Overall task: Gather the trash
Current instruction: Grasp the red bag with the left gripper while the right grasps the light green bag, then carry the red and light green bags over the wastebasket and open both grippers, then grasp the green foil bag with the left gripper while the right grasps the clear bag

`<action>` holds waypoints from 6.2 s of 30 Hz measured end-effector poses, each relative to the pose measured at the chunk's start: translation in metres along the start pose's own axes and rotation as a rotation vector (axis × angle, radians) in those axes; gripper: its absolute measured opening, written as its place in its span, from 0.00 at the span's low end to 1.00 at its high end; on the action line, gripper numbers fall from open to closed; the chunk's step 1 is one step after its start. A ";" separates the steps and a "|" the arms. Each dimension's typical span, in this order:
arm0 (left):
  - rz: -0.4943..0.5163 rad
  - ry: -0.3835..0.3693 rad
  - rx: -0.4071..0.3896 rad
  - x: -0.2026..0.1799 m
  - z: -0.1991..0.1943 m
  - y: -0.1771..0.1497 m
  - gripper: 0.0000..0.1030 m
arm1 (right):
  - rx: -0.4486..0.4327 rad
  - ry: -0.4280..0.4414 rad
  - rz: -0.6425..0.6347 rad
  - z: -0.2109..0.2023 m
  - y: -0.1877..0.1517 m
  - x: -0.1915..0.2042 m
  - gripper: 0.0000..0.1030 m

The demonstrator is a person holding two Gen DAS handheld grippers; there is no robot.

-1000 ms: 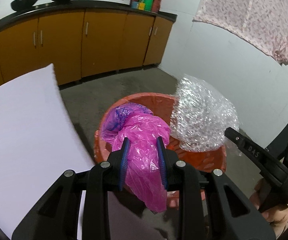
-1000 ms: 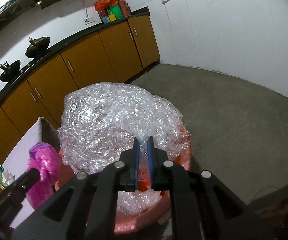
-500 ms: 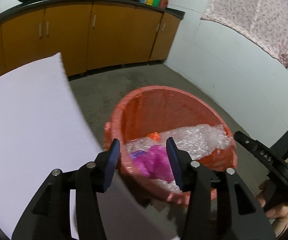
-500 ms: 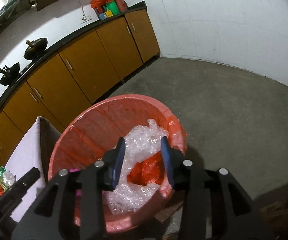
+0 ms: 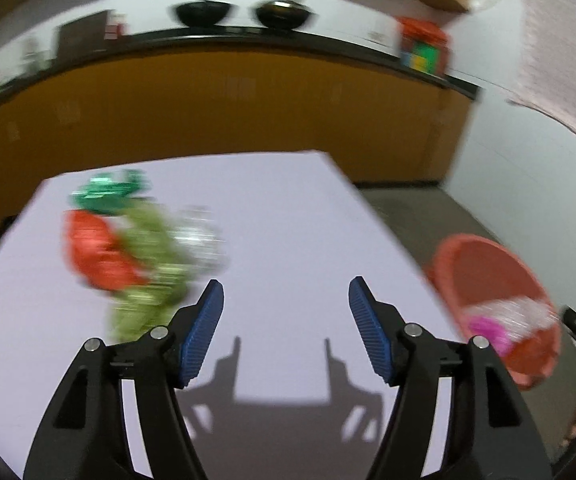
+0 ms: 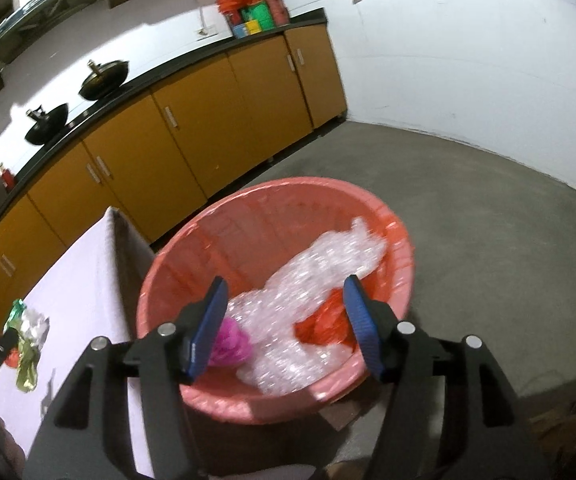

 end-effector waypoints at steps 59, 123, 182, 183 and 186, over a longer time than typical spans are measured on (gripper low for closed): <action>-0.190 0.154 0.036 0.164 0.045 0.011 0.82 | 0.197 0.550 -0.222 -0.029 -0.125 0.332 0.12; 0.122 -0.340 -0.005 -0.115 -0.046 0.015 0.54 | -0.124 0.049 0.023 -0.078 0.010 0.041 0.12; 0.121 -0.247 0.057 -0.100 0.030 -0.015 0.74 | -0.131 0.111 -0.171 0.000 0.033 0.070 0.92; 0.111 -0.222 0.050 -0.086 0.030 -0.013 0.74 | -0.118 0.133 -0.185 0.001 0.027 0.084 0.92; 0.074 -0.129 0.024 -0.032 0.029 -0.004 0.75 | -0.089 0.200 -0.234 0.002 0.010 0.125 0.92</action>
Point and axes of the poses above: each gripper's, at about its wrist camera, not at the fingertips, and z roughly the way its jaws point, x to its left, y to its top, the point moved 10 cm from there along z, roughly the way its jaws point, and after that the axes turned 13 degrees about -x, right-handed, at the moved point
